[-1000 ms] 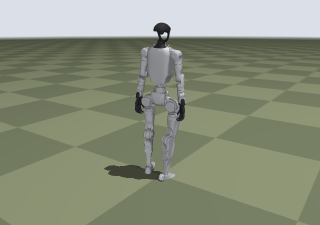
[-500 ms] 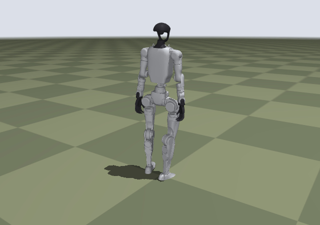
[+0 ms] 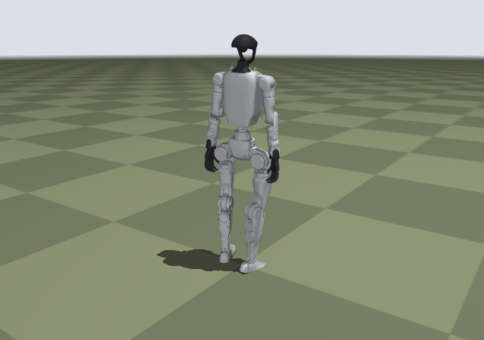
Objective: Upper body actions
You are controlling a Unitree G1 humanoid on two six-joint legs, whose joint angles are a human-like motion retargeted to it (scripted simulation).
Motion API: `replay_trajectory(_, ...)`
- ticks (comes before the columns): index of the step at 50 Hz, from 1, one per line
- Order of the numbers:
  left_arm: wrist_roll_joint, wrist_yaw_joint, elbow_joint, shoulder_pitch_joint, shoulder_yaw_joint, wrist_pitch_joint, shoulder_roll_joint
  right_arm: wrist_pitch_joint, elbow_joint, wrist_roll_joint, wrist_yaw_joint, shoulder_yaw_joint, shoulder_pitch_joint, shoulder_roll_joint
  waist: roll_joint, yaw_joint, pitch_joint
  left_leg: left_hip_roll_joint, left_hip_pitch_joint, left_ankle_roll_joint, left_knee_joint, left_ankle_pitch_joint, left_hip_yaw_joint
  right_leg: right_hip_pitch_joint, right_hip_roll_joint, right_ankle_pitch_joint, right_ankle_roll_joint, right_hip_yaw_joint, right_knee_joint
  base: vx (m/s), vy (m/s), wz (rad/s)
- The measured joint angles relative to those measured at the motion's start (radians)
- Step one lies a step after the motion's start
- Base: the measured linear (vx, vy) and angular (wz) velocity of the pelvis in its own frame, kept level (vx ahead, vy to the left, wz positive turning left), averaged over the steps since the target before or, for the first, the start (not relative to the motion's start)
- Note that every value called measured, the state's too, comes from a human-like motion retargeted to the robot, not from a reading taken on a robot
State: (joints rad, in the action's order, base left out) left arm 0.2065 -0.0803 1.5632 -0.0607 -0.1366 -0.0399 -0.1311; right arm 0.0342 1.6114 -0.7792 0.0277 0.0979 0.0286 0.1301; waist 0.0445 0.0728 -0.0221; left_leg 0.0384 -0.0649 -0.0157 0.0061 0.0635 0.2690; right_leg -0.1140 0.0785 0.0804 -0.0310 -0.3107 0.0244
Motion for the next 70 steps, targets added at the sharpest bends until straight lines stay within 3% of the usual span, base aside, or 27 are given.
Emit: replay_trajectory(70,0.006,-0.005,0.001,-0.005,-0.005,0.0,0.003,-0.004,0.0,-0.001,0.0,-0.001,-0.006,0.0,-0.005,0.004,0.006,0.001,0.0,-0.002,-0.002,0.002,0.0,0.0,-0.002,-0.002,0.0,0.0,-0.002,0.0,0.0,0.0)
